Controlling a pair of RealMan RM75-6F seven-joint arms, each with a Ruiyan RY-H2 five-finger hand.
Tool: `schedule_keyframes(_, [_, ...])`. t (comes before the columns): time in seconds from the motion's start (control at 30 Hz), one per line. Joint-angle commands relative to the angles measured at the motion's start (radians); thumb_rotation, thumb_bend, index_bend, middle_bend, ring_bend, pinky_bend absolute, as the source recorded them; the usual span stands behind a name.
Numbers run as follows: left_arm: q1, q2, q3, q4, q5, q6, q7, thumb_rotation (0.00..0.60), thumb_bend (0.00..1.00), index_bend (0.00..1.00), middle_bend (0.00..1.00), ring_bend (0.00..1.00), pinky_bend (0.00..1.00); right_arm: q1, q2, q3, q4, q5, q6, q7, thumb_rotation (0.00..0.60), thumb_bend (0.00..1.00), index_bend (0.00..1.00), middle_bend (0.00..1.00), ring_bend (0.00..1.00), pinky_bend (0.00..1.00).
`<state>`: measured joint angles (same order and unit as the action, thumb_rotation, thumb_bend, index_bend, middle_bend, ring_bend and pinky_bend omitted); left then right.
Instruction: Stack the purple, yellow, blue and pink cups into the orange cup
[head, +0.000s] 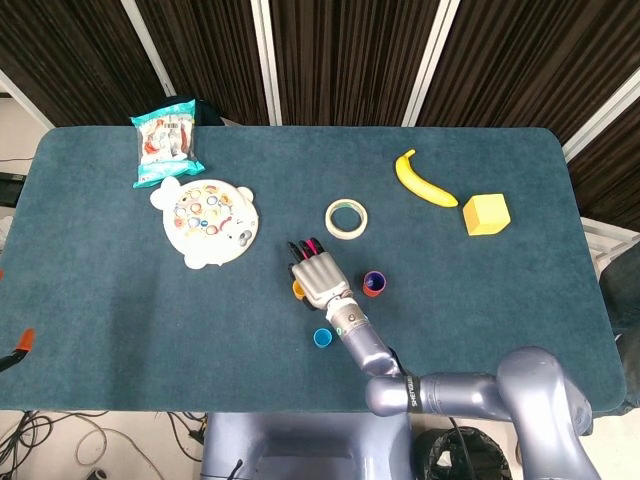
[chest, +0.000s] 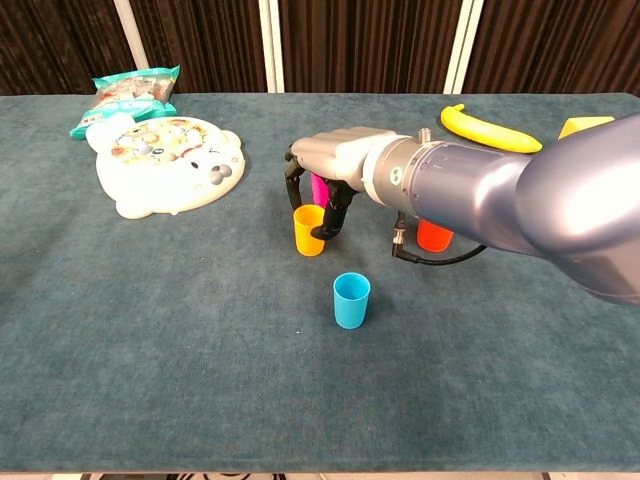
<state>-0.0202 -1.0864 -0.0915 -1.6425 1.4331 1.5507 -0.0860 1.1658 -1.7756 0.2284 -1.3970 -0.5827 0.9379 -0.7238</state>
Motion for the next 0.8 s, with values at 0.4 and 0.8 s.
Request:
schedule_keyframes(0.4, [0.000, 0.001, 0.002, -0.001, 0.000, -0.003, 0.000, 0.600, 0.31, 0.05, 0.05, 0.00, 0.00, 0.001, 0.001, 0.006, 0.002, 0.008, -0.007, -0.001, 0.600, 0.40, 0.48, 0.00, 0.01, 0.04])
schedule_keyframes(0.8, [0.000, 0.000, 0.001, 0.002, -0.003, -0.004, -0.004, 0.600, 0.31, 0.05, 0.05, 0.00, 0.00, -0.016, 0.058, 0.021, -0.069, -0.012, 0.028, 0.006, 0.600, 0.40, 0.49, 0.00, 0.01, 0.04])
